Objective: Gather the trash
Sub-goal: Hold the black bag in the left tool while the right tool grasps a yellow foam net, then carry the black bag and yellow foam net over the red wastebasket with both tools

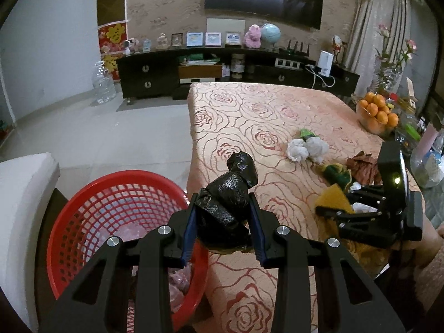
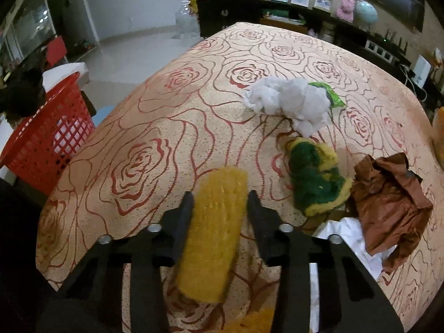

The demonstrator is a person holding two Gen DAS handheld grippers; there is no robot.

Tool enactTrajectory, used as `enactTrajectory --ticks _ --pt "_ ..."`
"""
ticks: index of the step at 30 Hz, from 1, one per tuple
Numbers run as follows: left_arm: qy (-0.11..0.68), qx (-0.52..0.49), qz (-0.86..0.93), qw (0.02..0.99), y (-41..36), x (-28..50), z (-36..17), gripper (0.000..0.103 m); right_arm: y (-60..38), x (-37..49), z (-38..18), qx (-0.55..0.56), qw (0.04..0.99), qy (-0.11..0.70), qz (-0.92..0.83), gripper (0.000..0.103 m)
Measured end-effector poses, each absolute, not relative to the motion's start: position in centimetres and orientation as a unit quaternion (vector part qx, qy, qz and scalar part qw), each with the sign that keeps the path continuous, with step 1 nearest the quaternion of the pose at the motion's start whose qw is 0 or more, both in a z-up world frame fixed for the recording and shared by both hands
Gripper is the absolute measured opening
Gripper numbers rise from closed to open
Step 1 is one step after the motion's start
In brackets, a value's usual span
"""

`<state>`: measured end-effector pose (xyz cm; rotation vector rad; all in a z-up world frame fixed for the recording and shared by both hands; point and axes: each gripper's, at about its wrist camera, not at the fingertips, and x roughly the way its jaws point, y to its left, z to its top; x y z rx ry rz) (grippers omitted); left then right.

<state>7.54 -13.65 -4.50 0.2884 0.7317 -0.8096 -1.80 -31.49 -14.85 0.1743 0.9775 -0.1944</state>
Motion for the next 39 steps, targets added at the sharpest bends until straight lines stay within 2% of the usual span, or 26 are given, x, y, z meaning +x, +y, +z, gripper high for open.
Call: enactTrajectory --ticks 5,9,25,39 --pt "0.345 0.129 -0.375 0.851 -13.2 8.0 -4.2 0.032 -32.3 -1.8 -14.6 0.104 0.872 0.468 -0.097 0.028" --pt "0.339 0.125 -0.370 0.856 -12.6 8.2 -3.7 0.032 -32.3 -1.8 -13.8 0.110 0.876 0.459 -0.095 0.027" --pt "0.307 0.108 -0.331 0.886 -9.5 9.5 -0.8 0.032 -31.3 -0.7 -8.0 0.113 0.902 0.408 -0.080 0.027" --pt "0.317 0.087 -0.272 0.904 -4.6 11.5 -0.4 0.032 -25.6 4.7 -3.3 0.084 0.924 0.373 -0.014 0.027"
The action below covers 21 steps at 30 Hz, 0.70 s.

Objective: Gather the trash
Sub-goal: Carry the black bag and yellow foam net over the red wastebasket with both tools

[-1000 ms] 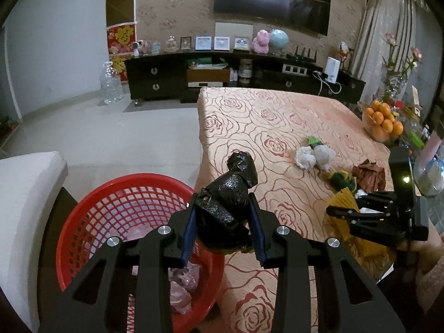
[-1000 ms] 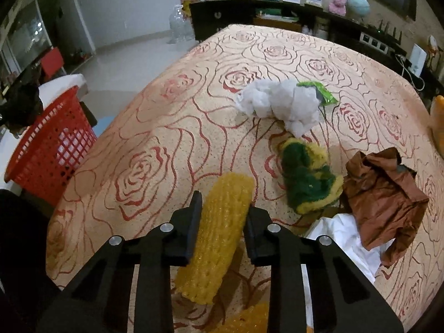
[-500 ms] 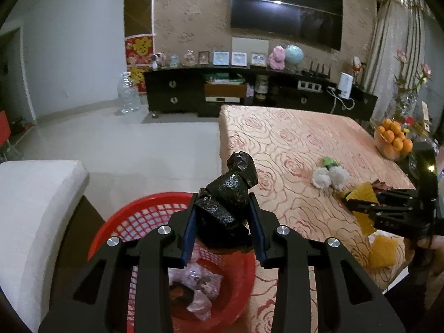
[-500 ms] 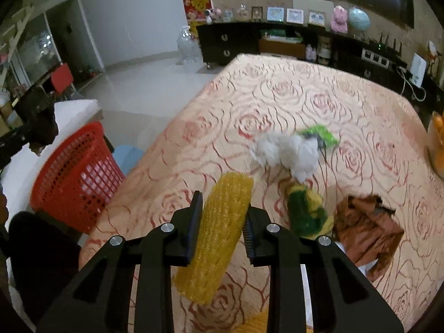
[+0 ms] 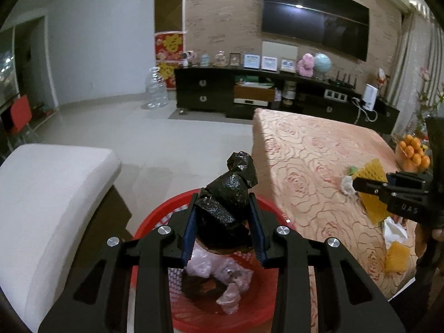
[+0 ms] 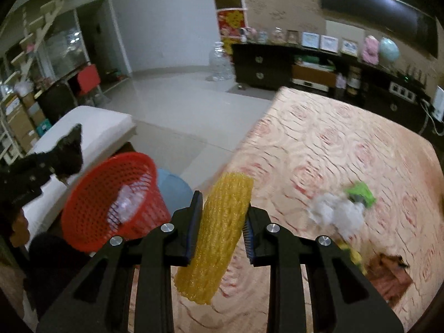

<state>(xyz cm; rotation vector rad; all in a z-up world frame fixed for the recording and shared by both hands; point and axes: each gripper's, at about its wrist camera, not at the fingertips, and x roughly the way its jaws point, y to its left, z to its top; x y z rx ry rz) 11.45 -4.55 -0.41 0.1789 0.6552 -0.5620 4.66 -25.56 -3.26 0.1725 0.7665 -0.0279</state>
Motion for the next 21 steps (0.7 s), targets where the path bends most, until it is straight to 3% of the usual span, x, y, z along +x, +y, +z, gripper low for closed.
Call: enactTrajectory --ticks 21 --pt "0.358 0.065 -0.234 0.902 -1.1 13.7 -2.7 0.032 -15.9 11.5 -1.9 0.061 0.921 0.376 0.082 0.027"
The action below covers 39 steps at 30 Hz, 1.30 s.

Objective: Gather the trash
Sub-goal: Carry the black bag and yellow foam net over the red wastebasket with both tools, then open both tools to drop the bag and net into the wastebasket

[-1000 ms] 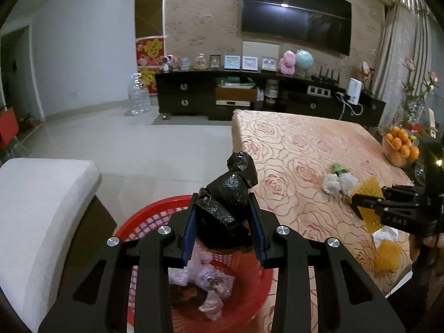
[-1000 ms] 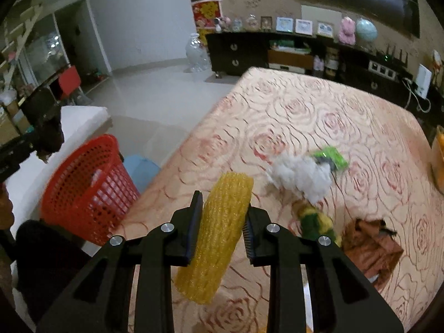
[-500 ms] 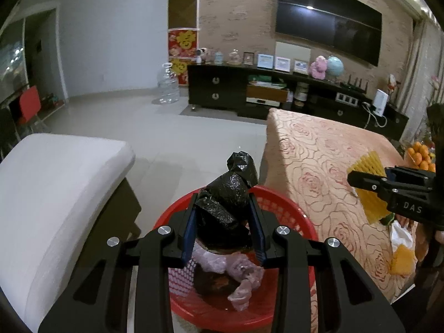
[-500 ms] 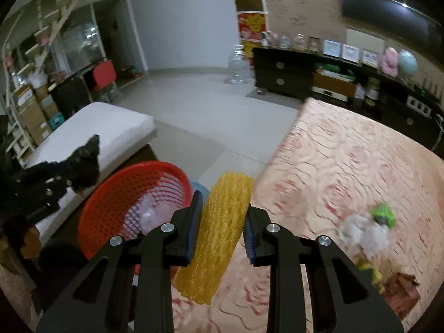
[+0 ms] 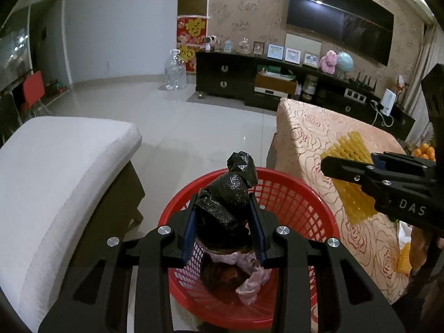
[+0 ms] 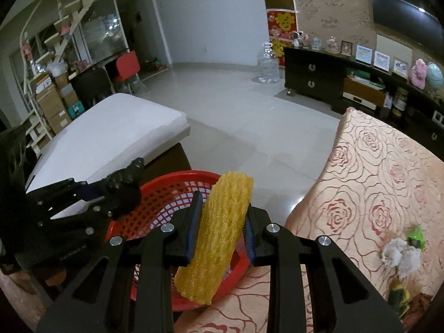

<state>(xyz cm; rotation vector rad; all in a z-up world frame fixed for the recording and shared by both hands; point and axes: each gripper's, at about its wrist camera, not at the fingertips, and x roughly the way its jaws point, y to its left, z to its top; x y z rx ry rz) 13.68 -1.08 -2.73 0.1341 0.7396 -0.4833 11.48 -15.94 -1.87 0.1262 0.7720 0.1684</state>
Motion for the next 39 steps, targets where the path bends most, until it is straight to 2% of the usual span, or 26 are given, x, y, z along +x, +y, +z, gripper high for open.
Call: enactTrajectory --ticks 12,15,17,23,29,39 --pt "0.378 0.065 -0.236 0.893 -0.9 13.8 -3.9 0.035 -14.9 12.6 -3.3 0.065 0.913 0.391 0.095 0.030" --pt "0.379 0.065 -0.237 0.892 -0.8 13.8 -4.0 0.041 -15.1 12.8 -3.5 0.069 0.912 0.393 0.096 0.038" --pt "0.380 0.064 -0.235 0.892 -0.8 13.8 -4.0 0.054 -15.2 12.8 -3.6 0.072 0.911 0.394 0.095 0.042" --pt "0.378 0.062 -0.228 0.895 -0.9 13.9 -4.1 0.067 -15.4 12.3 -3.9 0.077 0.912 0.394 0.088 0.051" --pt "0.374 0.057 -0.221 0.899 -0.5 13.9 -3.6 0.072 -15.8 11.6 -3.7 0.075 0.914 0.390 0.079 0.053" --pt "0.372 0.053 -0.227 0.898 -1.0 13.4 -3.2 0.073 -17.4 9.8 -3.6 0.075 0.920 0.382 0.049 0.061"
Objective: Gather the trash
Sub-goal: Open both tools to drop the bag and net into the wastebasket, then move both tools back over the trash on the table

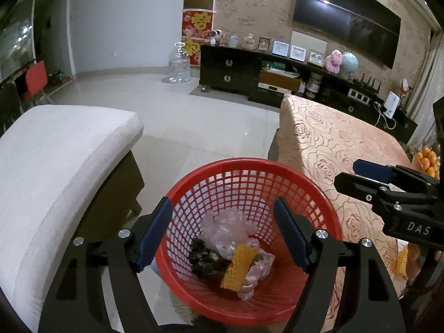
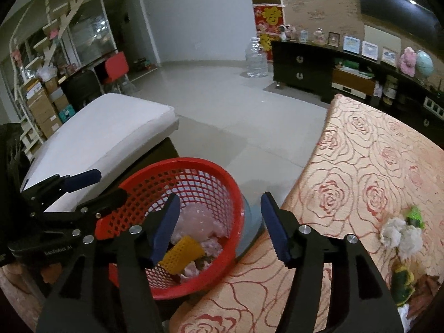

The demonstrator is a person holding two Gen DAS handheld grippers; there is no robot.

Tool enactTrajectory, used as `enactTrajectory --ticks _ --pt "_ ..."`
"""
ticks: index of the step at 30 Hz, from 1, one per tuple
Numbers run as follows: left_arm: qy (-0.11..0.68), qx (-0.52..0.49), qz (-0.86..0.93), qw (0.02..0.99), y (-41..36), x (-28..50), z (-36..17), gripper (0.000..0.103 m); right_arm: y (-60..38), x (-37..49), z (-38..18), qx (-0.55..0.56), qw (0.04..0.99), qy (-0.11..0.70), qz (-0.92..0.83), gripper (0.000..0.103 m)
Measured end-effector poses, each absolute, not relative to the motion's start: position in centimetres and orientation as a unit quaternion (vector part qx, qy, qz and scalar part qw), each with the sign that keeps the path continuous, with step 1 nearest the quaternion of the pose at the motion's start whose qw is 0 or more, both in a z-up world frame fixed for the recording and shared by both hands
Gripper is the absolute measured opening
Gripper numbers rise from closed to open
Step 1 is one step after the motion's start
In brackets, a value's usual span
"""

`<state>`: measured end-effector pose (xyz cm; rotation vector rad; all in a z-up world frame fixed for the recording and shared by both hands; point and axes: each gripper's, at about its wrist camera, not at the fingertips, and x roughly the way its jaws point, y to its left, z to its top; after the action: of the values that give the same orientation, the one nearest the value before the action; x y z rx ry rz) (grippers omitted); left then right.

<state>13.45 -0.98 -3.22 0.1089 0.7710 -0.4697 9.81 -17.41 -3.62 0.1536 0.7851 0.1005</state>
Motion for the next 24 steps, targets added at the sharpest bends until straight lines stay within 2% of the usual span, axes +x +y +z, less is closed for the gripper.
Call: enactTrajectory --ticks 9,24 --pt "0.374 0.069 -0.257 0.888 -3.9 12.3 -3.6 0.073 -21.6 6.3 -3.8 0.089 0.923 0.374 -0.011 0.067" --pt "0.378 0.102 -0.309 0.866 -9.3 9.8 -4.8 0.073 -33.2 -2.9 -6.1 0.125 0.900 0.383 -0.163 0.069"
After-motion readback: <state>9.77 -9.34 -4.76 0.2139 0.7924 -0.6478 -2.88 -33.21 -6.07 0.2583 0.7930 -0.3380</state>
